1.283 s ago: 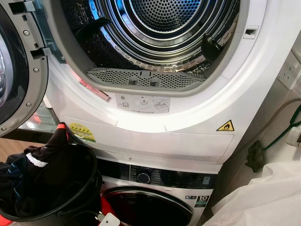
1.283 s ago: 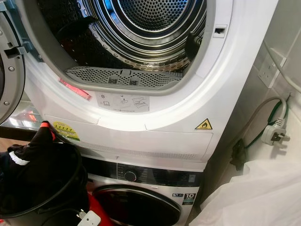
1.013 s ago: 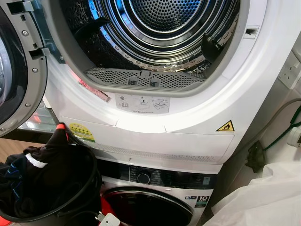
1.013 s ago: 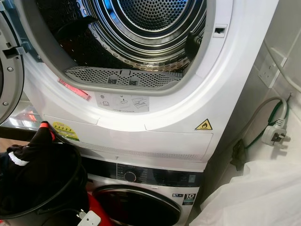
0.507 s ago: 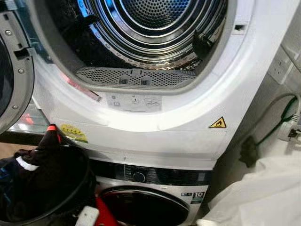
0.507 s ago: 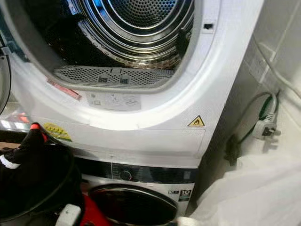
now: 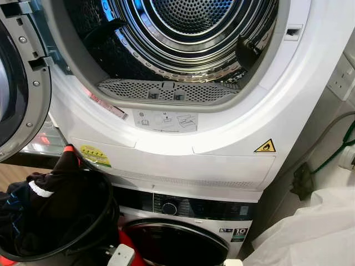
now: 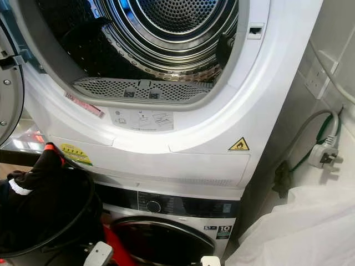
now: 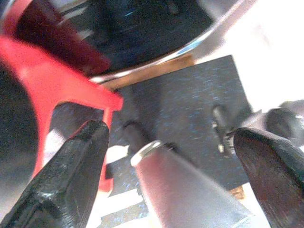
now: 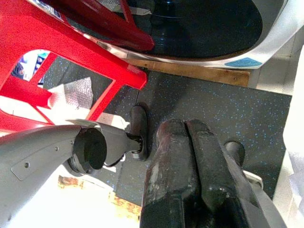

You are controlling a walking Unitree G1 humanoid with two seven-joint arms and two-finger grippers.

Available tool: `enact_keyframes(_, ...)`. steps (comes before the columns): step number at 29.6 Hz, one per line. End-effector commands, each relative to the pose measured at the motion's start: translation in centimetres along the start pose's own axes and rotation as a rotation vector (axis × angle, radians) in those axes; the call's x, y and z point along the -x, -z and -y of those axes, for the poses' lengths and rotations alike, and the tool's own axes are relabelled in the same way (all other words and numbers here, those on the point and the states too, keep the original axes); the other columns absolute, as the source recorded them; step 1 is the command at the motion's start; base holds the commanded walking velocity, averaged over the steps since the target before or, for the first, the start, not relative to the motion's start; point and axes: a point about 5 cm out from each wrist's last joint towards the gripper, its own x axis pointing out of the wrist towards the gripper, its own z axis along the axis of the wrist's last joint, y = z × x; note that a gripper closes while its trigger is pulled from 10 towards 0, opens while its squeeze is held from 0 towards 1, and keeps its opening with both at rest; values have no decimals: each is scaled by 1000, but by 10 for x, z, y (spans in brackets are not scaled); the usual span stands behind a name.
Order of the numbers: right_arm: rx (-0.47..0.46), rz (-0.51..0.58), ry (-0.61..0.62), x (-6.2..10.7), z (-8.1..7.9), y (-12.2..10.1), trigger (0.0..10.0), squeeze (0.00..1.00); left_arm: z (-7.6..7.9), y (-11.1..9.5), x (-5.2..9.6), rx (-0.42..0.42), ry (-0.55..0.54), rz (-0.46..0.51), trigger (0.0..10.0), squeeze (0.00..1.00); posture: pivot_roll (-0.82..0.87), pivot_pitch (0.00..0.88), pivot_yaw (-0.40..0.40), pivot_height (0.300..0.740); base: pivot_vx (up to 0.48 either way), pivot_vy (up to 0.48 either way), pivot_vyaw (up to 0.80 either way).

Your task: Clothes washing

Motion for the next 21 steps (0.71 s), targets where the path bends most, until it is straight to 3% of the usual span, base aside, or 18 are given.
enact_keyframes(1,21,-18,-7,0,-2,2,10000,0,0,-10,-1,-65,47,18,10000,0,50,0,57,740,0,0,0)
enact_keyframes(4,27,-19,-11,0,-3,2,10000,0,1,-15,-1,-98,81,36,10000,0,38,0,61,740,0,0,0)
enact_keyframes(6,38,-25,-14,0,-3,4,10000,0,6,-29,-2,-190,151,99,10000,0,43,0,58,740,0,0,0)
enact_keyframes(12,72,-47,-17,0,-4,9,10000,0,18,-47,-2,-285,295,184,10000,0,44,0,62,740,0,0,0)
enact_keyframes(16,69,-46,-15,0,-5,10,10000,0,29,-62,5,-434,379,302,10000,0,40,0,72,740,0,0,0)
enact_keyframes(21,68,-52,-17,0,-6,14,10000,0,46,-78,18,-514,396,472,10000,0,36,0,88,740,0,0,0)
